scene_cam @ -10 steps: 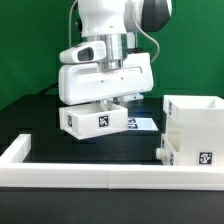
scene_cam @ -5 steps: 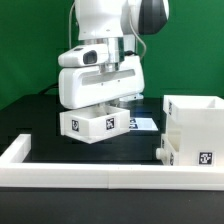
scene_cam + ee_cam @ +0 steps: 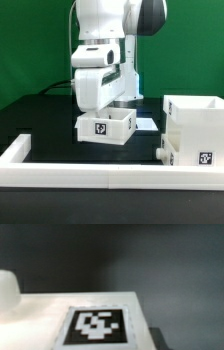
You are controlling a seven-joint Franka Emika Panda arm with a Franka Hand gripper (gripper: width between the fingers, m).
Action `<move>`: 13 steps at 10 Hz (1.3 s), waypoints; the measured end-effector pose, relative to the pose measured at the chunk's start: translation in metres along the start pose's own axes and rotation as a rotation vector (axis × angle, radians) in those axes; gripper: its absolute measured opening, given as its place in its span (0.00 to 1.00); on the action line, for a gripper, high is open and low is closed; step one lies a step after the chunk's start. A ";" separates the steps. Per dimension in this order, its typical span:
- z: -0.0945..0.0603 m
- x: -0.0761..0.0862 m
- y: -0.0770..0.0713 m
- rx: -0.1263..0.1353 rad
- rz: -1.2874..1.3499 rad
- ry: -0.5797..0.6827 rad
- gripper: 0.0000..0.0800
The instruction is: Assemble drawer
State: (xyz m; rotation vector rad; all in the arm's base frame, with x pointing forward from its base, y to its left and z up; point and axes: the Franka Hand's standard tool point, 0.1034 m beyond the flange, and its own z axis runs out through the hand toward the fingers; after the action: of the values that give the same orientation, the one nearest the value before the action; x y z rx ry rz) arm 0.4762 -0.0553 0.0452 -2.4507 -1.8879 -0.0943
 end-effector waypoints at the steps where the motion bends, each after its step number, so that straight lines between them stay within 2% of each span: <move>1: 0.001 -0.001 0.000 0.001 -0.080 -0.005 0.06; 3: 0.001 0.004 0.005 0.002 -0.176 -0.013 0.06; 6: -0.001 0.020 0.017 -0.017 -0.228 -0.018 0.06; 8: 0.001 0.016 0.013 0.000 -0.219 -0.021 0.06; 9: 0.001 0.015 0.012 0.023 -0.220 -0.024 0.06; 10: 0.002 0.015 0.012 0.022 -0.221 -0.024 0.06; 12: 0.001 0.027 0.020 0.035 -0.228 -0.020 0.06; 13: 0.000 0.036 0.025 0.026 -0.241 -0.017 0.06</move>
Offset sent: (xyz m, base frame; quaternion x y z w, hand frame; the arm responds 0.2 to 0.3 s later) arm 0.0207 0.0132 0.0031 0.0038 -0.0074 -0.0783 0.9969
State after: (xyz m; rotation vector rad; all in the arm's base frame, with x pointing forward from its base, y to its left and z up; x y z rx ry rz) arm 0.5097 -0.0269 0.0483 -2.2039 -2.1688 -0.0568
